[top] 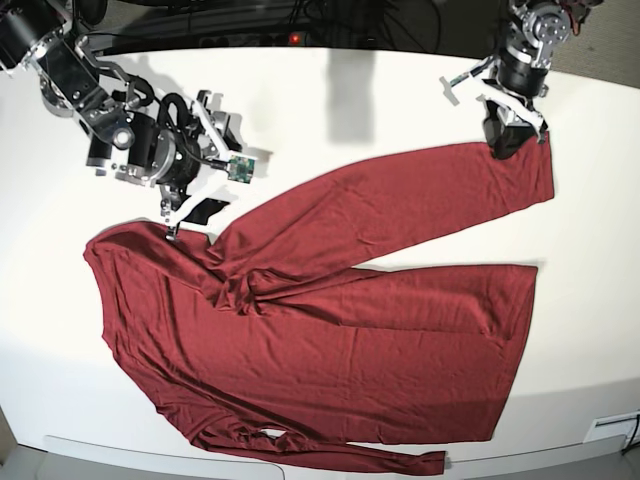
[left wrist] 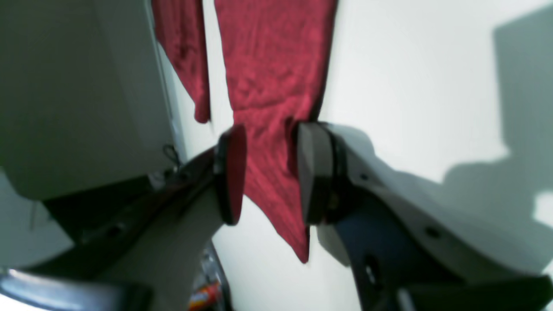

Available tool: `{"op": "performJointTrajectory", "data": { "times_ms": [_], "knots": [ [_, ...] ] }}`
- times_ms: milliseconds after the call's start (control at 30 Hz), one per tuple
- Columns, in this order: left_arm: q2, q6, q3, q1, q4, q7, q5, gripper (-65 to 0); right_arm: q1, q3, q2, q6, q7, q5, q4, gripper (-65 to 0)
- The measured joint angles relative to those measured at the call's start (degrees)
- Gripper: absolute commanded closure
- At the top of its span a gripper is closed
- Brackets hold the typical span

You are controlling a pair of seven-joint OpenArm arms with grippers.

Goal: Fold the T-shirt properly
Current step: 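Pull the sleeve cuff with left gripper to straighten the sleeve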

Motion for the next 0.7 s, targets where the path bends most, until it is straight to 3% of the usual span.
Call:
{"op": "performJointTrajectory", "data": {
  "times_ms": [133,333,467,600,700],
  "knots": [
    [0.7,6.4,0.0,-0.2,-6.0,-5.7,0.2,-25.9,0.0,0.0,0.0,0.0,0.0,0.0,0.0,-41.8],
    [0.7,6.3,0.3,-0.1,-5.4,-2.4,1.9,-25.9,0.0,0.0,0.0,0.0,0.1,0.2,0.0,-41.8],
    [0.6,5.3,0.5,0.3,-2.4,3.3,3.0,-25.9,0.0,0.0,0.0,0.0,0.1,0.2,0.0,-41.8],
    [-0.6,1.3,0.5,0.5,2.3,14.5,0.0,-22.7,0.0,0.0,0.0,0.0,0.1,0.2,0.0,-41.8],
    [-2.5,-1.9,0.1,1.0,5.7,18.7,-3.0,-22.2,0.0,0.0,0.0,0.0,-0.1,0.2,0.0,-41.8]
  ]
}}
